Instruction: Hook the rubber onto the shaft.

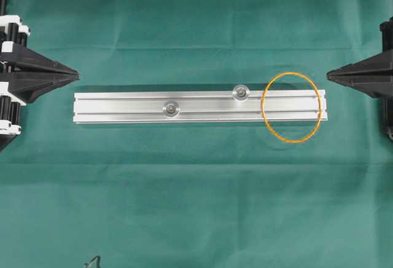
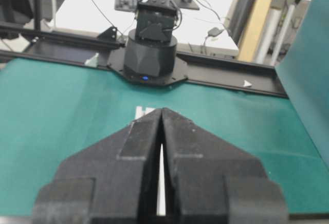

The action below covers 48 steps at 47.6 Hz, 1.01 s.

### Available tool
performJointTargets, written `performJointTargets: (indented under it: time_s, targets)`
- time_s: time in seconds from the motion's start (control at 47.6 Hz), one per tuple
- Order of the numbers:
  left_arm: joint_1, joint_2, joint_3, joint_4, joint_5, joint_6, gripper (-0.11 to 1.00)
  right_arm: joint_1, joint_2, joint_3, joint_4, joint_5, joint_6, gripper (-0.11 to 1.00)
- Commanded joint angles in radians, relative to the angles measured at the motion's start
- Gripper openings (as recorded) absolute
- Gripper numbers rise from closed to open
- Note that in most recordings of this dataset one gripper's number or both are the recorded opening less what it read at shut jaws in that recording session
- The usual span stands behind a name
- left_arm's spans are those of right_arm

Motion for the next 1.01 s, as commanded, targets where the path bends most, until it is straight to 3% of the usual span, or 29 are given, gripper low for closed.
performJointTargets:
  time_s: [0.0, 0.315, 0.526, 0.715, 0.988]
  targets:
    - [0.008, 0.006, -0.038, 0.023, 0.005, 0.003, 0.02, -0.002, 0.011, -0.021, 0.006, -0.002, 0.008, 0.04]
    - [0.017, -0.015, -0.046, 0.023, 0.049, -0.002, 0.02, -0.002, 0.015, -0.048, 0.005, 0.049, 0.009, 0.04]
    - [0.017, -0.014, -0.054, 0.023, 0.097, -0.005, 0.02, -0.002, 0.015, -0.078, 0.005, 0.146, 0.014, 0.04]
    - [0.014, -0.015, -0.089, 0.023, 0.278, -0.009, 0.02, -0.002, 0.021, -0.127, 0.009, 0.356, 0.031, 0.04]
    - [0.008, -0.015, -0.150, 0.023, 0.652, -0.009, 0.02, -0.002, 0.052, -0.198, 0.009, 0.730, 0.123, 0.04]
